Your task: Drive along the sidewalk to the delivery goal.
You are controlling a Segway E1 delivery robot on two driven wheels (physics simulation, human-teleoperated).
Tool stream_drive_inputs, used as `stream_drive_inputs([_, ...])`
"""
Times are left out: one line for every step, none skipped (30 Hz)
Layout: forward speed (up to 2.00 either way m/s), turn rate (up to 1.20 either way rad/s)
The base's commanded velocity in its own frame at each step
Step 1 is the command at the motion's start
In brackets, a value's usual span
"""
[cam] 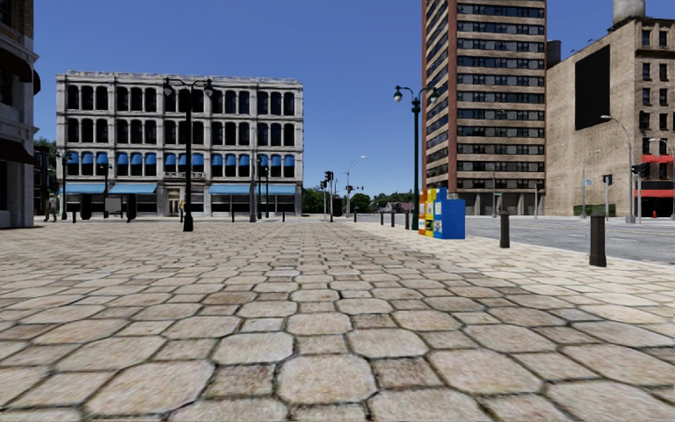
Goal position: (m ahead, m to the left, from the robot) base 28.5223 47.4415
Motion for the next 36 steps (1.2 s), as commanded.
stream_drive_inputs([2.00,0.00])
stream_drive_inputs([2.00,0.00])
stream_drive_inputs([2.00,0.00])
stream_drive_inputs([2.00,0.00])
stream_drive_inputs([2.00,0.00])
stream_drive_inputs([2.00,0.00])
stream_drive_inputs([2.00,0.00])
stream_drive_inputs([2.00,0.00])
stream_drive_inputs([2.00,0.00])
stream_drive_inputs([2.00,0.00])
stream_drive_inputs([2.00,0.00])
stream_drive_inputs([2.00,0.00])
stream_drive_inputs([2.00,0.00])
stream_drive_inputs([2.00,0.00])
stream_drive_inputs([2.00,0.00])
stream_drive_inputs([2.00,0.00])
stream_drive_inputs([2.00,0.00])
stream_drive_inputs([2.00,0.00])
stream_drive_inputs([2.00,0.00])
stream_drive_inputs([2.00,0.00])
stream_drive_inputs([2.00,0.00])
stream_drive_inputs([2.00,0.00])
stream_drive_inputs([2.00,0.00])
stream_drive_inputs([2.00,0.00])
stream_drive_inputs([2.00,0.00])
stream_drive_inputs([2.00,0.00])
stream_drive_inputs([2.00,0.00])
stream_drive_inputs([2.00,0.00])
stream_drive_inputs([2.00,0.00])
stream_drive_inputs([2.00,0.00])
stream_drive_inputs([2.00,0.00])
stream_drive_inputs([2.00,0.00])
stream_drive_inputs([2.00,0.00])
stream_drive_inputs([2.00,0.00])
stream_drive_inputs([2.00,0.00])
stream_drive_inputs([2.00,0.00])
